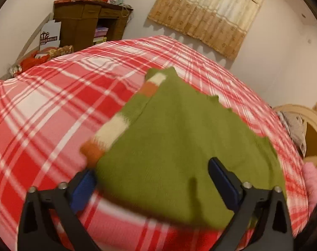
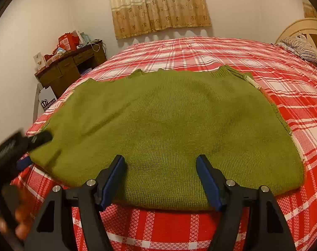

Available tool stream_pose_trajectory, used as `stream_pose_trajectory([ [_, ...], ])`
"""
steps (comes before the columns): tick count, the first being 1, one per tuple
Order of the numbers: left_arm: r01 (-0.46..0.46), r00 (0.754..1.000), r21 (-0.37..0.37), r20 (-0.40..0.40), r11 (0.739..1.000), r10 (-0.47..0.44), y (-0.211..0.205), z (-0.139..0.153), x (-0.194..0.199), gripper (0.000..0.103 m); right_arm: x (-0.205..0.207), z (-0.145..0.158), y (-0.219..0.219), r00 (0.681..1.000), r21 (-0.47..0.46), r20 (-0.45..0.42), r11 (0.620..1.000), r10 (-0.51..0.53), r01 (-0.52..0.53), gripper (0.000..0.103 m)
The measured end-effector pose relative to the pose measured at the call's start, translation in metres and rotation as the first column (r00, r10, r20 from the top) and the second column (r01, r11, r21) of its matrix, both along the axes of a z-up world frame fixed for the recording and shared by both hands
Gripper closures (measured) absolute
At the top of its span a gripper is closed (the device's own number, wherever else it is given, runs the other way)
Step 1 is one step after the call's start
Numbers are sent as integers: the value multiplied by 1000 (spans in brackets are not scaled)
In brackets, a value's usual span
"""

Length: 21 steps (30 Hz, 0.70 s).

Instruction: Fold small clothes

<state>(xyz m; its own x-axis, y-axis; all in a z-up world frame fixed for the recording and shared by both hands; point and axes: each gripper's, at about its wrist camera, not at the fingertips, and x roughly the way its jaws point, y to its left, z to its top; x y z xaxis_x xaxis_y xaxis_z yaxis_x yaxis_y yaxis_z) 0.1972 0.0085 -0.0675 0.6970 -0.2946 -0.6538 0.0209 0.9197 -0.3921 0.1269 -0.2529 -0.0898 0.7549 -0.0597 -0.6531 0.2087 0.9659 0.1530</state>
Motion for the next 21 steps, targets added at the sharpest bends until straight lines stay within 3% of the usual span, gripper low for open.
stream_pose_trajectory([
  [1, 9, 1000, -24, -1, 1000, -9, -1, 2, 8, 35, 0, 0, 0, 1000, 2, 1, 1000, 0, 0, 32],
  [2, 23, 1000, -34, -4, 999, -23, -1, 2, 11, 49, 0, 0, -1, 1000, 3, 4, 1000, 1, -1, 32],
  [4, 29, 1000, -13, 2, 999, -29, -1, 3, 13, 56, -1, 1, -1, 1000, 5, 8, 1000, 3, -3, 32],
  [5, 34, 999, -1, 5, 999, -34, -1, 2, 13, 57, 0, 2, -1, 1000, 7, 5, 1000, 7, -7, 37],
  [6, 42, 999, 7, 9, 999, -42, -1, 1, 11, 57, 0, 3, 0, 1000, 5, 2, 1000, 8, -8, 62],
  [7, 46, 999, 18, 13, 999, -46, -1, 0, 9, 57, 1, 6, 2, 1000, -5, -5, 1000, 6, -6, 78],
  [9, 37, 999, 40, 7, 998, -37, 2, -5, 6, 54, 3, 11, 6, 1000, 6, 3, 1000, 30, -30, 80],
  [12, 32, 999, -12, 3, 999, -32, 9, -5, 7, 53, 12, 18, 20, 997, 28, 23, 996, 79, -80, 82],
  [16, 41, 999, 16, 5, 999, -41, 2, -3, 10, 53, 36, 21, 48, 987, 27, 12, 987, 161, -161, 82],
  [18, 57, 998, 45, 3, 997, -58, -1, 0, 14, 56, 49, 6, 55, 980, 48, -44, 980, 194, -191, 82],
  [20, 65, 998, 63, 6, 996, -66, -3, 4, 17, 74, 53, -1, 56, 980, 55, -53, 980, 194, -191, 82],
  [21, 72, 997, 62, 12, 995, -73, -4, 5, 18, 76, 52, 0, 52, 980, 72, -46, 979, 194, -190, 82],
])
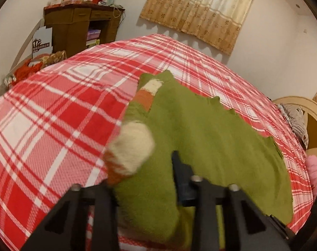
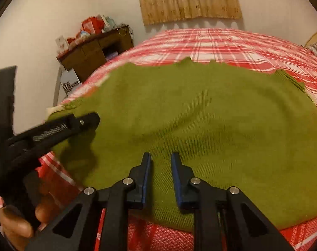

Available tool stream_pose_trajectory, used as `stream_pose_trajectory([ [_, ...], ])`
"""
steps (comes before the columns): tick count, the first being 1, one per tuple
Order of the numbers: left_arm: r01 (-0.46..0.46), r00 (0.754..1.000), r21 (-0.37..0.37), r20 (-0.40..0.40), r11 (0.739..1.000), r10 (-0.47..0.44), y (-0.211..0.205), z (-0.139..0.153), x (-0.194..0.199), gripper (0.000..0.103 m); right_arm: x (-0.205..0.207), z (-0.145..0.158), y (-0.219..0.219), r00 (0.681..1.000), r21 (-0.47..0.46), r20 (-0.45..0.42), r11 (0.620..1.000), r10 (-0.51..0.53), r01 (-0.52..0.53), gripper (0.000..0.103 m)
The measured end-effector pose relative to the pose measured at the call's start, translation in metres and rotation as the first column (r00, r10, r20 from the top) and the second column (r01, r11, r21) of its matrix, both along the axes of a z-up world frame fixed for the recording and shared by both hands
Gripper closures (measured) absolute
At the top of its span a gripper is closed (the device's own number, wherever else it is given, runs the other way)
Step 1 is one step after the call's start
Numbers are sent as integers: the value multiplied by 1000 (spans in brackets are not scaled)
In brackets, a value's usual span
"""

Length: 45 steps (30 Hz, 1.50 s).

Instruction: Fold small clothes

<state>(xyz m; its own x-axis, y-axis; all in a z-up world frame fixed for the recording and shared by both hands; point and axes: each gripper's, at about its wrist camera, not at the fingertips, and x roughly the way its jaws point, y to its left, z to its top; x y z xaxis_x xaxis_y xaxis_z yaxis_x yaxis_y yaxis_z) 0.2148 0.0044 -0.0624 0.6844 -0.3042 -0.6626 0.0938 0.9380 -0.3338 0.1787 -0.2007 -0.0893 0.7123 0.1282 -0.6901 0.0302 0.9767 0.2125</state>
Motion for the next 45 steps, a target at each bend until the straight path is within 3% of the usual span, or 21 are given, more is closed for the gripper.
stream_pose_trajectory([
  [4, 54, 995, 57, 86, 997, -59, -18, 14, -7, 83, -3, -1, -17, 1000, 107, 5, 994, -4, 3, 82],
  [7, 116, 977, 101, 167, 988, -132, -37, 26, -17, 85, -11, 5, -33, 999, 176, 13, 984, -40, 37, 82],
  [11, 203, 947, 138, 223, 969, -230, -65, 34, -27, 86, -15, 32, -59, 995, 191, 67, 980, -68, 54, 78],
  [15, 250, 940, 122, 207, 961, -271, -78, 27, -28, 86, 0, 63, -80, 996, 204, 86, 979, -37, 18, 38],
  [16, 255, 940, 122, 200, 959, -275, -80, 24, -28, 86, 6, 69, -84, 995, 219, 93, 976, -27, 6, 34],
  [20, 262, 942, 116, 186, 958, -280, -82, 21, -26, 86, 39, 78, -87, 996, 265, 74, 962, 49, -67, 34],
  [24, 265, 942, 104, 186, 959, -281, -80, 21, -25, 86, 90, 69, -74, 991, 285, -3, 950, 132, -125, 34],
  [28, 273, 940, 100, 182, 957, -287, -80, 18, -26, 86, 146, 47, -66, 967, 381, -117, 909, 225, -166, 34],
  [32, 282, 941, 81, 173, 956, -292, -77, 15, -21, 86, 176, 31, -51, 939, 374, -176, 903, 295, -213, 34],
  [33, 284, 941, 76, 169, 956, -293, -77, 14, -20, 86, 180, 31, -43, 935, 341, -167, 908, 313, -244, 34],
  [35, 287, 942, 65, 161, 956, -294, -76, 12, -18, 86, 180, 34, -35, 942, 258, -137, 929, 307, -266, 59],
  [36, 288, 943, 58, 157, 956, -294, -76, 12, -17, 86, 180, 35, -30, 941, 221, -131, 935, 311, -278, 80],
  [41, 292, 943, 57, 147, 955, -298, -79, 12, -16, 86, 170, 38, -26, 953, 125, -108, 955, 282, -268, 88],
  [45, 303, 933, 85, 175, 949, -313, -83, 20, -26, 86, 153, 55, -38, 962, 129, -51, 957, 269, -261, 89],
])
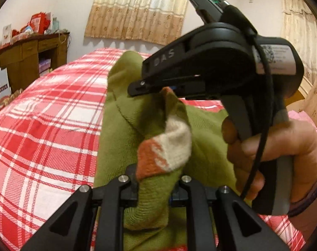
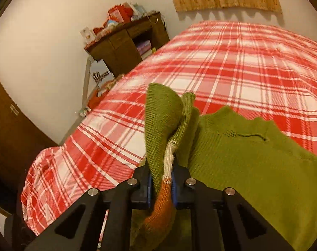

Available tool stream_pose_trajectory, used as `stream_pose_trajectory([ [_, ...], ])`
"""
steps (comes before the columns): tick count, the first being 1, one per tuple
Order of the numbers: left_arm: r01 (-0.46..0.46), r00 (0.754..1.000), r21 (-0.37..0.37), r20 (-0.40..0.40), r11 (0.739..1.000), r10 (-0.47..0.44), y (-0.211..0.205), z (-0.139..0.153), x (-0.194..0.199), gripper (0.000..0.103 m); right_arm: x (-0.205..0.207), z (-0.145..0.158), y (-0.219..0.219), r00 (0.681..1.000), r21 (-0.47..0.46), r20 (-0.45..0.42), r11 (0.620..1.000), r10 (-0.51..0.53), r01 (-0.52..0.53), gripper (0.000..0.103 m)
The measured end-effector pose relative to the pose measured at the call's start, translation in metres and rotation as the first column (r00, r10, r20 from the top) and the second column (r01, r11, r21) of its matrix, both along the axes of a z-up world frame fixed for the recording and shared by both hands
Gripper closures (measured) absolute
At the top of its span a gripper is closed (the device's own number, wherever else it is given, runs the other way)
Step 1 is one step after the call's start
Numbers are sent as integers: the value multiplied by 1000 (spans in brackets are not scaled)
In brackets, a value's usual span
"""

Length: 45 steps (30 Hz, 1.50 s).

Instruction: Fold small clothes

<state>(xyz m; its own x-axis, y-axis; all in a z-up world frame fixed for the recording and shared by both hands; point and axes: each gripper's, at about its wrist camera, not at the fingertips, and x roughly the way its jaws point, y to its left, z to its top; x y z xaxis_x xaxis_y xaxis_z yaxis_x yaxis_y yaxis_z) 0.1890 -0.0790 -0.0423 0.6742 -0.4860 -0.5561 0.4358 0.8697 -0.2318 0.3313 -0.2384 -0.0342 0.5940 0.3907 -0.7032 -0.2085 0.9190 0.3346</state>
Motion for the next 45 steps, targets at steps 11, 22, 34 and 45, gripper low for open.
stream_pose_trajectory([
  [11, 184, 978, 15, 96, 983, -185, -75, 42, -39, 86, -54, 47, -91, 993, -35, 67, 994, -97, 99, 90],
  [22, 345, 938, 79, 19, 935, -347, -171, 21, -64, 89, -86, -1, -200, 965, -65, -43, 965, -257, 254, 90],
  [34, 411, 911, 79, -66, 908, -406, -153, 16, -92, 66, -111, -39, -236, 927, 42, -72, 927, -368, 372, 79],
  [45, 185, 979, 39, -96, 982, -181, -18, 17, -94, 25, -246, 32, -201, 878, -17, 126, 884, -463, 468, 56],
])
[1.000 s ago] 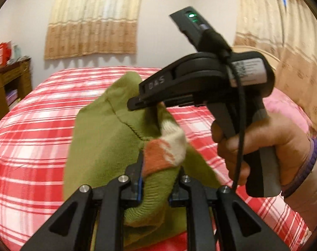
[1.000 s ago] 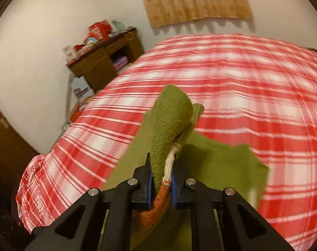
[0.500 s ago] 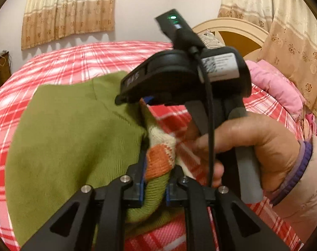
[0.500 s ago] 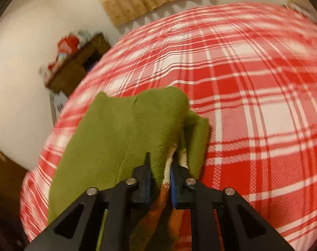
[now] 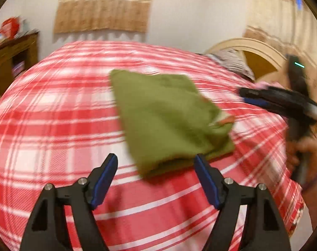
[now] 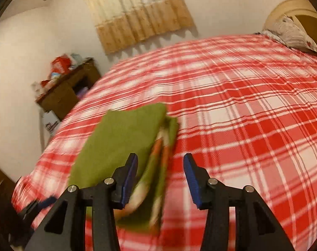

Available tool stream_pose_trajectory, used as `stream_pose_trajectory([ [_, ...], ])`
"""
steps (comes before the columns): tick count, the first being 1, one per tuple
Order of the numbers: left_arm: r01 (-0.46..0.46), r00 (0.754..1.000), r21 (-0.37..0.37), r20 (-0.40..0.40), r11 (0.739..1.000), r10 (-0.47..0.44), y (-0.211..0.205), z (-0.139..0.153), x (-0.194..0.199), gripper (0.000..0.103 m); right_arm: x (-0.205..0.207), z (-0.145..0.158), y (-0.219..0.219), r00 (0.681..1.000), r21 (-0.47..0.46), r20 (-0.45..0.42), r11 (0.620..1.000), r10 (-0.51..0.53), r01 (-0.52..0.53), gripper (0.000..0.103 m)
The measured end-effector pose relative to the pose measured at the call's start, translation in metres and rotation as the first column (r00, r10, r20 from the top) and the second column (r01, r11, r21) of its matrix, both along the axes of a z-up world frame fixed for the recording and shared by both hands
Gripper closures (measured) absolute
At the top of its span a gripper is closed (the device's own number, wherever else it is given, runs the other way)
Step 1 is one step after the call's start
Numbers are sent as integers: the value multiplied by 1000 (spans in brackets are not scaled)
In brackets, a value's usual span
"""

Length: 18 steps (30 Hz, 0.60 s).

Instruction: Fold small clothes

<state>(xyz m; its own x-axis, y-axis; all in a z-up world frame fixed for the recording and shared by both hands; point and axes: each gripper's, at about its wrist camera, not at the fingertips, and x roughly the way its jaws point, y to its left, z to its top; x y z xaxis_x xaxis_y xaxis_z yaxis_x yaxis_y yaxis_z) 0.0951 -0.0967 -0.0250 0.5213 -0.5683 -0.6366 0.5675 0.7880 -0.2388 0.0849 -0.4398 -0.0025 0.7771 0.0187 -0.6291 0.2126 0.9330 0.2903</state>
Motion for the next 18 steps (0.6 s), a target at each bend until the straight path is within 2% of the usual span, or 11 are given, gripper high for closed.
stream_pose_trajectory([
  [2, -32, 999, 37, -12, 999, 32, 3, -6, 5, 25, -11, 4, 26, 996, -21, -4, 996, 86, -86, 56],
  [6, -46, 999, 101, -3, 994, 47, -6, -15, -1, 25, 0, -5, 71, 975, -119, -83, 969, 207, -216, 56],
  [8, -57, 998, 109, -14, 992, 58, -12, -19, 4, 25, 11, -16, 84, 964, -164, -124, 954, 234, -252, 56],
  [11, -100, 994, 158, -22, 982, 104, -15, -22, 17, 25, 31, -44, 89, 952, -218, -226, 941, 208, -258, 56],
  [14, -123, 989, 178, -55, 976, 135, -16, -26, 31, 25, 29, -66, 80, 943, -208, -281, 948, 180, -242, 66],
  [16, -121, 989, 176, -61, 977, 134, -13, -28, 32, 25, 17, -67, 77, 946, -167, -259, 956, 194, -242, 81],
  [18, -120, 991, 183, -40, 976, 130, -14, -28, 32, 27, 7, -65, 76, 944, -156, -258, 955, 207, -252, 92],
])
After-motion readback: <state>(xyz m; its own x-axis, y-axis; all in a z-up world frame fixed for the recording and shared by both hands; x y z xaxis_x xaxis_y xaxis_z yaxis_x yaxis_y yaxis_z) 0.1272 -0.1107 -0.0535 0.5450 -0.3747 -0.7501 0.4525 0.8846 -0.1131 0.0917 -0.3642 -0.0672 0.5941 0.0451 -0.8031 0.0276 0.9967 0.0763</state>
